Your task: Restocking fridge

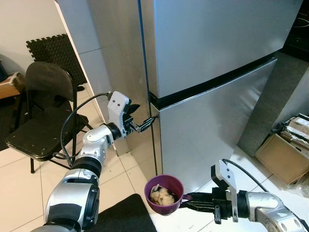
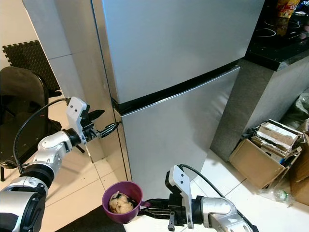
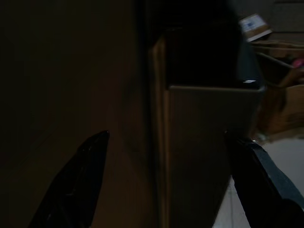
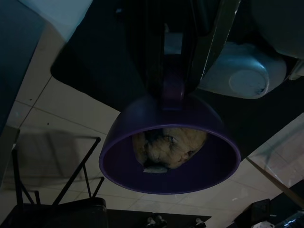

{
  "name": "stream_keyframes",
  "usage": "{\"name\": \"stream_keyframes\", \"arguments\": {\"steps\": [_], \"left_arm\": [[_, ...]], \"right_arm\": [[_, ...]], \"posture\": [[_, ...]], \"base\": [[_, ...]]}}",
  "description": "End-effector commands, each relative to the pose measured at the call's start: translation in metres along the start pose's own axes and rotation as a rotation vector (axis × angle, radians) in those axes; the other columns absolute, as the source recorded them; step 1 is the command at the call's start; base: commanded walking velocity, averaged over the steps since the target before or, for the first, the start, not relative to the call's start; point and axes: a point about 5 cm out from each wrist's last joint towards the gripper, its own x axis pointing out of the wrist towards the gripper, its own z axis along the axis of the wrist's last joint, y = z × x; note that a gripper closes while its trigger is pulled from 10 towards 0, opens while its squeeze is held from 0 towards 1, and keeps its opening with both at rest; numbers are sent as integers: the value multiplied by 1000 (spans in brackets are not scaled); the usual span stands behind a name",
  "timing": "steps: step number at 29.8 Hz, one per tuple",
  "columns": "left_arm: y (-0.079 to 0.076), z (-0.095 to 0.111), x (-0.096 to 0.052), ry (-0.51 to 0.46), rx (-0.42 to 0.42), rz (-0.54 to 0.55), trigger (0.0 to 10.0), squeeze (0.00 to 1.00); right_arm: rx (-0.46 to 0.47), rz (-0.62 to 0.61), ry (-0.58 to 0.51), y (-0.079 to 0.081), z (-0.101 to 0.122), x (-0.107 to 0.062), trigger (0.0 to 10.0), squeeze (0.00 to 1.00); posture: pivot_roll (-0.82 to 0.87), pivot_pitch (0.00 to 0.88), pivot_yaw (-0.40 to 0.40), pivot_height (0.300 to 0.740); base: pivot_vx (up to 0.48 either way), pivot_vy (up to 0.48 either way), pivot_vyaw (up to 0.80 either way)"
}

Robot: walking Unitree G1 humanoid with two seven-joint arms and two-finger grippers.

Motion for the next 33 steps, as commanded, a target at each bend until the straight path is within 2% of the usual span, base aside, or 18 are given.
{"name": "stream_keyframes", "arguments": {"steps": [1, 3, 7, 16, 21, 33], "left_arm": [[-11, 11, 15, -51, 15, -111, 10000, 0], [-18, 11, 19, -50, 19, -181, 10000, 0], [-24, 13, 22, -41, 41, -248, 10000, 0], [-17, 19, 25, -30, 81, -209, 10000, 0], [-23, 16, 27, -22, 71, -253, 10000, 0], [-52, 5, 40, -72, -19, -374, 10000, 0]], "right_arm": [[-10, 3, -24, 1, 5, 0, 10000, 0], [-9, -2, -24, 2, 5, 1, 10000, 0], [-9, -9, -27, 2, 6, 1, 10000, 0], [-7, -19, -20, 3, 4, -1, 10000, 0], [-5, -28, -15, 3, 4, -3, 10000, 0], [-7, -51, -19, 2, 5, -7, 10000, 0]], "posture": [[-102, 0, 60, 740], [-104, 0, 63, 740], [-106, 0, 65, 740], [-120, 0, 69, 740], [-124, 0, 73, 740], [-132, 0, 76, 740]], "base": [[0, 0, 0], [0, 0, 0], [0, 0, 0], [0, 0, 0], [0, 0, 0], [0, 0, 0]]}}
